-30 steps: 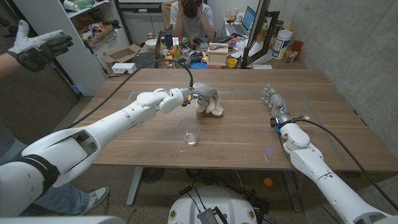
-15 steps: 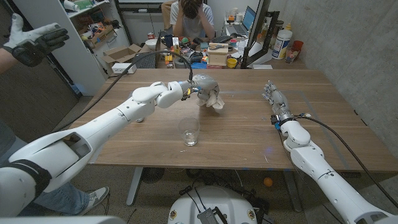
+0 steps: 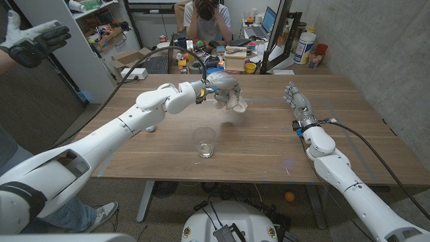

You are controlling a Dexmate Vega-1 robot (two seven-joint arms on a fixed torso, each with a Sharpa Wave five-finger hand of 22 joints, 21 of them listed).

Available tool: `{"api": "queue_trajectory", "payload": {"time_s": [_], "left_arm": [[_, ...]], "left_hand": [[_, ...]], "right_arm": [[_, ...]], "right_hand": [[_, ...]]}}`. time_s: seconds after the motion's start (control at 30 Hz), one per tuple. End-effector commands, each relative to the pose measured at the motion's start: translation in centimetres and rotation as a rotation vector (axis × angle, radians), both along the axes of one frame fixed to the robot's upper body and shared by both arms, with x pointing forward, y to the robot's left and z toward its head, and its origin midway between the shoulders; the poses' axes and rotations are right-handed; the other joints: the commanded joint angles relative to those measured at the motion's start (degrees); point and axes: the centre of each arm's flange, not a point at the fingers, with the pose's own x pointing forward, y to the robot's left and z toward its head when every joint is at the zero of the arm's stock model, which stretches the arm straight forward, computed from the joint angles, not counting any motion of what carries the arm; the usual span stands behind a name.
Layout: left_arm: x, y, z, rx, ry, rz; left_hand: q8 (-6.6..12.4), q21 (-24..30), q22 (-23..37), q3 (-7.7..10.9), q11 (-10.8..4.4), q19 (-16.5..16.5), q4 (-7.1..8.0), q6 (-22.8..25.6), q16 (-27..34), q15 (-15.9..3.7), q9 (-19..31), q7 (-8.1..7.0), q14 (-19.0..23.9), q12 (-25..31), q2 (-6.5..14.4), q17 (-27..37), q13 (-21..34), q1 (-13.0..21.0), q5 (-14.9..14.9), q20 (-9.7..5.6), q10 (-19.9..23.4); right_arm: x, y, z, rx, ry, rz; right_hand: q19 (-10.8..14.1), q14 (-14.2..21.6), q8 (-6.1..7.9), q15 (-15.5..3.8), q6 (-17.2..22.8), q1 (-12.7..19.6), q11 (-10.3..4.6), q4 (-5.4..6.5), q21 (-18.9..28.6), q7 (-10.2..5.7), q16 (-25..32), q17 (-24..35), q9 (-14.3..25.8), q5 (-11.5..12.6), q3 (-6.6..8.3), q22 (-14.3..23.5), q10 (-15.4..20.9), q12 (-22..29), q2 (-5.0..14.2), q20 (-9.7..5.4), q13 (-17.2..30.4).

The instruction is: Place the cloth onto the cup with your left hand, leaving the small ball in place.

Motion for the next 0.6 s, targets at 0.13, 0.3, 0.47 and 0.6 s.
{"api": "queue_trajectory", "payload": {"time_s": [0.13, 0.3, 0.47, 0.6], "left_arm": [[-5.0, 0.2, 0.1, -0.048, 0.07, -0.123], [-6.1, 1.0, -0.4, -0.038, 0.089, -0.136], [-6.7, 2.1, -1.0, -0.018, 0.104, -0.124], [-6.9, 3.0, -1.7, 0.0, 0.129, -0.107]], "left_hand": [[0.48, 0.6, 0.0, 0.73, -0.03, -0.4, 0.76, 6.5, -0.1, -8.3, 0.1, 5.81, 4.1, 0.2, 3.0, 0.7, 8.9, 3.7, 0.2, -0.13, 0.5], [0.5, 0.6, 0.0, 0.69, -0.3, -0.6, 0.86, 6.6, -0.3, -8.24, -0.1, 5.68, 4.4, 0.2, 3.0, 0.9, 9.1, 3.6, 0.3, -0.13, 0.4], [0.53, 0.7, 0.0, 0.65, -0.38, -0.6, 0.88, 6.5, -0.5, -8.32, -0.1, 5.71, 4.6, 0.2, 3.0, 1.1, 9.1, 3.5, 0.3, -0.12, 0.5], [0.57, 0.7, 0.0, 0.62, -0.46, -0.8, 0.92, 6.7, -0.7, -8.34, -0.2, 5.62, 4.6, 0.1, 3.0, 1.1, 9.0, 3.5, 0.3, -0.03, 0.7]], "right_arm": [[-0.4, 1.3, 1.0, -0.015, -0.018, 0.0], [-0.5, 1.7, 1.1, -0.02, -0.019, -0.002], [-0.5, 2.2, 0.9, -0.019, -0.012, -0.004], [-0.4, 2.7, 0.6, -0.014, -0.006, -0.004]], "right_hand": [[0.5, 0.6, -0.24, 0.2, 0.4, -0.1, 0.1, -0.3, 0.1, 0.05, -0.1, 0.1, 0.2, 0.4, 0.27, 0.1, 0.6, -0.2, -0.07, 0.19, 0.3], [0.5, 0.7, -0.24, 0.24, 0.4, -0.1, 0.15, -0.31, 0.1, 0.07, -0.1, 0.1, 0.2, 0.4, 0.26, 0.1, 0.7, -0.2, -0.06, 0.19, 0.3], [0.6, 0.7, -0.27, 0.23, 0.4, -0.1, 0.13, -0.31, 0.0, 0.02, -0.1, 0.1, 0.2, 0.3, 0.24, 0.1, 0.7, -0.3, -0.04, 0.19, 0.3], [0.6, 0.6, -0.26, 0.22, 0.4, -0.1, 0.16, -0.32, 0.0, -0.04, -0.1, 0.1, 0.2, 0.3, 0.23, 0.1, 0.7, -0.3, -0.02, 0.2, 0.3]]}}
